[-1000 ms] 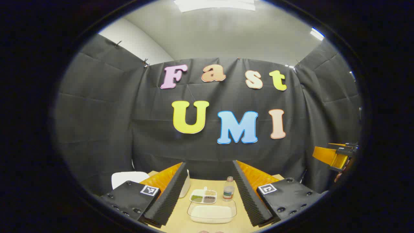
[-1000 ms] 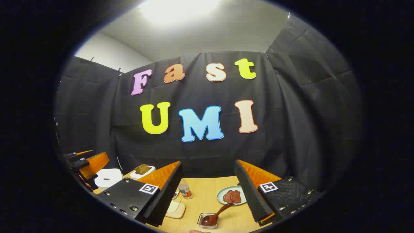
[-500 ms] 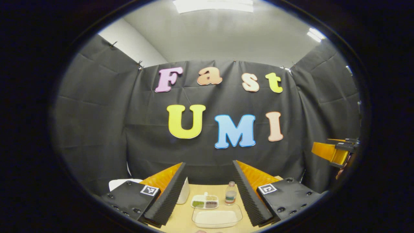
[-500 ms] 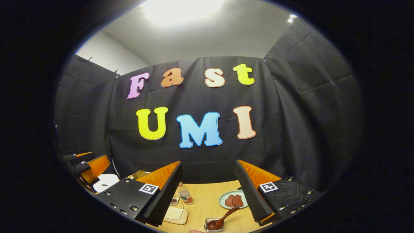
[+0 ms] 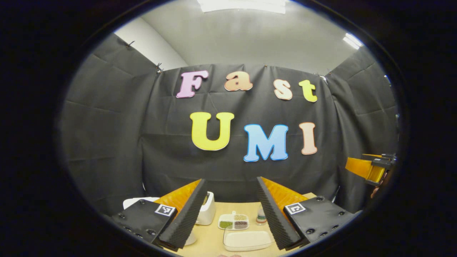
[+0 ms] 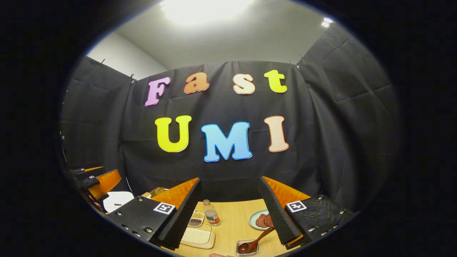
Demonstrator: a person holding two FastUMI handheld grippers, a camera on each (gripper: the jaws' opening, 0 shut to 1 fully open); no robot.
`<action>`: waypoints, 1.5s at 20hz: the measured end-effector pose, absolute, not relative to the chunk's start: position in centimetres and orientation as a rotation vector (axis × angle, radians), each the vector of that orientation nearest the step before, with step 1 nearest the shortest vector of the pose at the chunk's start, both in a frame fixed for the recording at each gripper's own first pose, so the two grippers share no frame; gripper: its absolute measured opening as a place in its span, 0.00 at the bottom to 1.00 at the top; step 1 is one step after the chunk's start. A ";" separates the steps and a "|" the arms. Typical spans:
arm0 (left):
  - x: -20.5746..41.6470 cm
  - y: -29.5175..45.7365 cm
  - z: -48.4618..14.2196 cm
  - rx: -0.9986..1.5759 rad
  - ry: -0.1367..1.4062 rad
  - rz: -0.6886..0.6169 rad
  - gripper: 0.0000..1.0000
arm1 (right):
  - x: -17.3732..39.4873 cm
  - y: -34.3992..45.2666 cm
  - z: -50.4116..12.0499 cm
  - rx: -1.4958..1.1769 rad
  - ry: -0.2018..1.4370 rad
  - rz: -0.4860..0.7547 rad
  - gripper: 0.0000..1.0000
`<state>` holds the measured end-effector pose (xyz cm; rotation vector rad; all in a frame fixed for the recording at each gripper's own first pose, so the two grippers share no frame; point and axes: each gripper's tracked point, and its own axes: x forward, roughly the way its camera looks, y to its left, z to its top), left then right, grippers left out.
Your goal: Close the left gripper, press the button to open the rice cooker; take a wooden spoon from the chopstick holder with the right hand, scoop a spoonful of rice and pour it into the rice cooker, then put the wooden spoon back into the chopstick holder.
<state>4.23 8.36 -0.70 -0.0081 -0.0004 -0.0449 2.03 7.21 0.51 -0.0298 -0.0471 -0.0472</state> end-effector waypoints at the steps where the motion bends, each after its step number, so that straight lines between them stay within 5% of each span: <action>1: 4.4 8.8 -1.0 -0.009 0.008 -0.043 0.93 | 2.0 7.6 0.5 -0.027 -0.051 -0.046 0.98; 4: 4.9 10.3 -1.9 -0.016 0.024 -0.031 0.96 | 2.3 8.9 0.1 -0.023 -0.043 -0.030 0.98; 8: 5.6 12.9 -3.7 -0.017 0.067 -0.008 0.82 | 2.7 9.7 -0.6 -0.031 -0.023 -0.022 0.98; 13: 7.1 17.3 -7.4 -0.022 0.169 0.028 0.12 | 3.6 10.7 -1.5 -0.033 0.003 -0.018 0.98; 14: 6.9 17.7 -8.3 -0.029 0.202 0.009 0.07 | 3.8 10.8 -1.8 -0.034 0.010 -0.018 0.97; 30: 10.5 32.8 -24.8 -0.185 0.626 0.171 0.08 | 3.8 10.1 -5.0 -0.052 0.096 -0.084 0.98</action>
